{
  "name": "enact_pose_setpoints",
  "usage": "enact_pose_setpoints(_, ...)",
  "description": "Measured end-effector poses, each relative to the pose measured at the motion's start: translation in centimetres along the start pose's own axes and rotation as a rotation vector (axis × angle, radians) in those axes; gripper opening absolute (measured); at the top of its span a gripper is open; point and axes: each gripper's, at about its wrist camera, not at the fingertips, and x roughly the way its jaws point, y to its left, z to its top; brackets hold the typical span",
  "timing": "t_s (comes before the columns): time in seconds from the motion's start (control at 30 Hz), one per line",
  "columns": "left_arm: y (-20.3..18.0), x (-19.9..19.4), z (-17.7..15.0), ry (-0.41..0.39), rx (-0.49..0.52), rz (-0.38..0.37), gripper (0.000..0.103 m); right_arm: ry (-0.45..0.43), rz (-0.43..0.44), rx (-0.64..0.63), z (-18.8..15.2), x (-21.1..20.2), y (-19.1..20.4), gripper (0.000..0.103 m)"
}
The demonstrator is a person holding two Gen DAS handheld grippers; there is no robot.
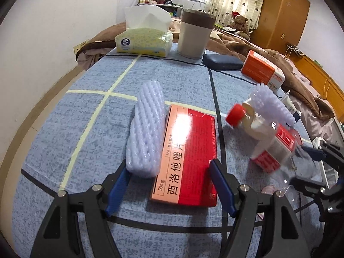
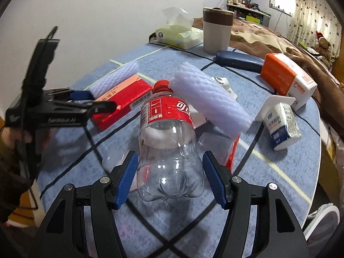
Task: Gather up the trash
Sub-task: 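Lower the left gripper to the red medicine box while the right gripper approaches the clear bottle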
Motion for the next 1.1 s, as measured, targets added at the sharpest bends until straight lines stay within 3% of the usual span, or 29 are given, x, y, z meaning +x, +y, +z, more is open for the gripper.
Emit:
enact_pose_setpoints(0.33,-1.7,-1.2,-0.2,-0.028,0.080,0.014,0.076,-0.032,-0.038,0.074,0.1,-0.1,-1.5,0.064)
enact_pose_setpoints(0.47,-1.5,-2.1,-0.3,-0.049,0.063,-0.011,0.076,-0.031,-0.061,0.110,-1.1,-0.7,-2.5,0.063)
enact_pose_setpoints(0.73,-3.1,-2.1,0.4,-0.081,0.126,-0.015,0.076,-0.024,-0.085,0.159,-4.2,-2.9,-3.8,0.063)
enact_pose_setpoints(0.93,-3.5,0.6,1.4,-0.020,0.164,0.034,0.076,-0.018,-0.085,0.182,-5.4,-3.6,-3.9,0.063)
enact_pose_setpoints(1.03,-3.1,1.6,1.6,0.015,0.154,0.004,0.076,-0.024,-0.087,0.187,-5.4,-3.6,-3.8,0.063)
enact_pose_setpoints(1.1,-2.6,2.5,1.6,0.056,0.140,0.045,0.076,-0.030,-0.081,0.197,-5.6,-3.7,-4.0,0.063)
